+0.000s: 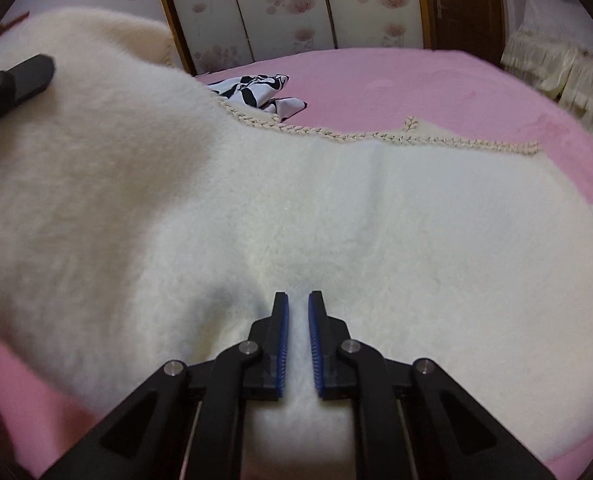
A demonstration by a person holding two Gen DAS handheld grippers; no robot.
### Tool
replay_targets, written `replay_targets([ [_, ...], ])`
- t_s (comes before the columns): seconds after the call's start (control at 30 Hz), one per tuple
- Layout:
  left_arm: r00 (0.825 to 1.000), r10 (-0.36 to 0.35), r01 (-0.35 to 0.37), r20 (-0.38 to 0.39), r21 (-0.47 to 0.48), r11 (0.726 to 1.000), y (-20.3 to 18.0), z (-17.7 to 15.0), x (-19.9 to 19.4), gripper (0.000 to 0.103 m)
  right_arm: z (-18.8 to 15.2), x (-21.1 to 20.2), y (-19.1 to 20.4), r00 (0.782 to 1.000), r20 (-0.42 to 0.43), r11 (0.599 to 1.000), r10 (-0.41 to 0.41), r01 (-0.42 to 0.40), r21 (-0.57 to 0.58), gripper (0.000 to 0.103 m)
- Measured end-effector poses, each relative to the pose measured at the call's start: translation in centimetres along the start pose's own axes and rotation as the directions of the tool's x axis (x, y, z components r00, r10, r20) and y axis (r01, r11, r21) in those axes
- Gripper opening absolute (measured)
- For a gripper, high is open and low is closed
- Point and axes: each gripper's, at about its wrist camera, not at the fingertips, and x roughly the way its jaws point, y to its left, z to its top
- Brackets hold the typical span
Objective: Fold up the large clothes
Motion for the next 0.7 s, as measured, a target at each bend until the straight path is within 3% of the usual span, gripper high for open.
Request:
replay_targets([
  [0.07,1.0,-0.027,0.027,-0.003,0.024,0.999,-2.1,0.4,0.4,0.021,0.1,-2.1,-1.9,0.998,0.015,0.996,0.059,-0.06,0.064,0.005],
  [0.13,0.998,-0.059,0.06,-0.012,0.041,0.997,-4.2,0.3,0.8,0.021,0.0,-4.6,-3.7,0.998,0.056,0.995,0.036,-0.041,0.096,0.005],
  [0.27,0.989,-0.135,0.14,-0.063,0.089,0.986,-9.3,-1.0,2.6,0.021,-1.1,-9.7,-8.2,0.986,0.134,0.99,-0.104,0.09,0.105,0.005],
  [0.4,0.966,-0.189,0.216,-0.178,0.148,0.965,-14.5,-4.4,5.6,0.02,-2.8,-12.6,-12.9,0.962,0.121,0.963,-0.245,0.227,0.149,0.005],
  [0.5,0.943,-0.159,0.23,-0.291,0.227,0.947,-17.9,-8.9,8.3,0.02,-4.3,-13.3,-16.2,0.949,0.082,0.936,-0.306,0.284,0.208,0.006],
  [0.6,0.939,-0.124,0.224,-0.322,0.295,0.929,-19.3,-11.8,9.1,0.02,-5.6,-13.2,-18.3,0.945,0.034,0.916,-0.326,0.306,0.26,0.006],
  [0.7,0.928,-0.117,0.24,-0.355,0.328,0.914,-19.5,-12.4,9.6,0.02,-6.8,-13.2,-19.3,0.947,0.0,0.907,-0.321,0.308,0.287,0.006],
])
